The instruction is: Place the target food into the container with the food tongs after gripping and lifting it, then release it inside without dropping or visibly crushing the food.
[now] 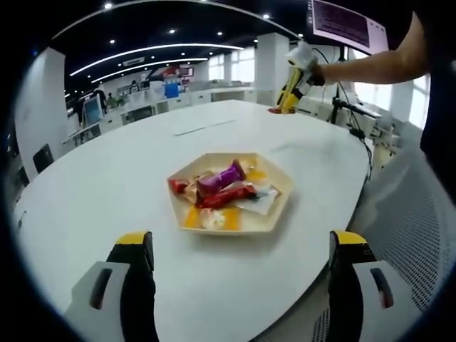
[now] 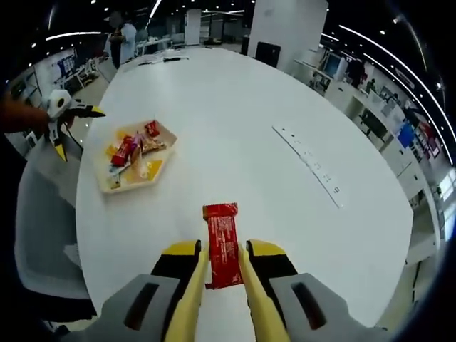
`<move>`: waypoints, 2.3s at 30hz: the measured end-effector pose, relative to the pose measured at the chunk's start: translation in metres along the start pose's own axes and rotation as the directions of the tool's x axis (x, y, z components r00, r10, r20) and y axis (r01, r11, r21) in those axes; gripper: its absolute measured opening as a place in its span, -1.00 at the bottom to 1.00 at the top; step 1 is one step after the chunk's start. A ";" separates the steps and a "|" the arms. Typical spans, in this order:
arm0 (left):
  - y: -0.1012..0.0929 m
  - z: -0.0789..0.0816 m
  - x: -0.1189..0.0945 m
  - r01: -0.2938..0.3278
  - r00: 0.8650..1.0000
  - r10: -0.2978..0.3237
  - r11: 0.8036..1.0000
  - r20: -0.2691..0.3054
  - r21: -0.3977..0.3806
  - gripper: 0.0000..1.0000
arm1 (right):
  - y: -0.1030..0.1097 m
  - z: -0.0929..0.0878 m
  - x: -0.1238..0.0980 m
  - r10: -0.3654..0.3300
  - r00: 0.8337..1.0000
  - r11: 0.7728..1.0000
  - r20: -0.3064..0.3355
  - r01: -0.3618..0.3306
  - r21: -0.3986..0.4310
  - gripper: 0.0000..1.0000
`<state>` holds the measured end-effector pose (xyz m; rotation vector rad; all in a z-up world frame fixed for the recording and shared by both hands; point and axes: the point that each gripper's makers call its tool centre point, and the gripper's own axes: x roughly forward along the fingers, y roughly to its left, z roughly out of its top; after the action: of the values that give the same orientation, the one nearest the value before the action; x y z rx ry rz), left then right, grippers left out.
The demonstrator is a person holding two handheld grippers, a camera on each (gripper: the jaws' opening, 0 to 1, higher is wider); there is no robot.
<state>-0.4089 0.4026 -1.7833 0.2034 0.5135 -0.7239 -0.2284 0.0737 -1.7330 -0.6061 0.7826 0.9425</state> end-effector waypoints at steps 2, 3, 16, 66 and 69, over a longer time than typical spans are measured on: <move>0.000 -0.001 0.000 0.001 1.000 -0.001 1.000 -0.001 0.002 0.96 | 0.001 0.003 -0.002 0.002 1.000 1.000 0.000 -0.002 0.004 -0.52; 0.001 -0.002 0.000 0.000 1.000 0.000 1.000 -0.005 0.004 0.96 | 0.002 0.003 -0.002 0.001 1.000 1.000 0.000 -0.001 0.001 -0.52; 0.000 0.003 -0.001 0.000 1.000 -0.001 1.000 0.018 0.021 0.96 | 0.025 0.041 -0.002 0.005 1.000 1.000 0.016 -0.005 -0.027 -0.52; -0.001 0.005 -0.002 0.000 1.000 -0.002 0.998 0.025 0.067 0.88 | 0.143 0.184 0.070 0.175 0.980 0.972 0.094 -0.157 -0.174 -0.46; -0.001 0.004 -0.002 0.003 1.000 -0.004 0.998 0.023 0.066 0.89 | 0.141 0.186 0.067 0.169 0.979 0.973 0.110 -0.148 -0.177 -0.46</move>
<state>-0.4093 0.4013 -1.7784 0.2560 0.4683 -0.7465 -0.2694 0.3099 -1.6953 -0.6310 0.6509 1.1914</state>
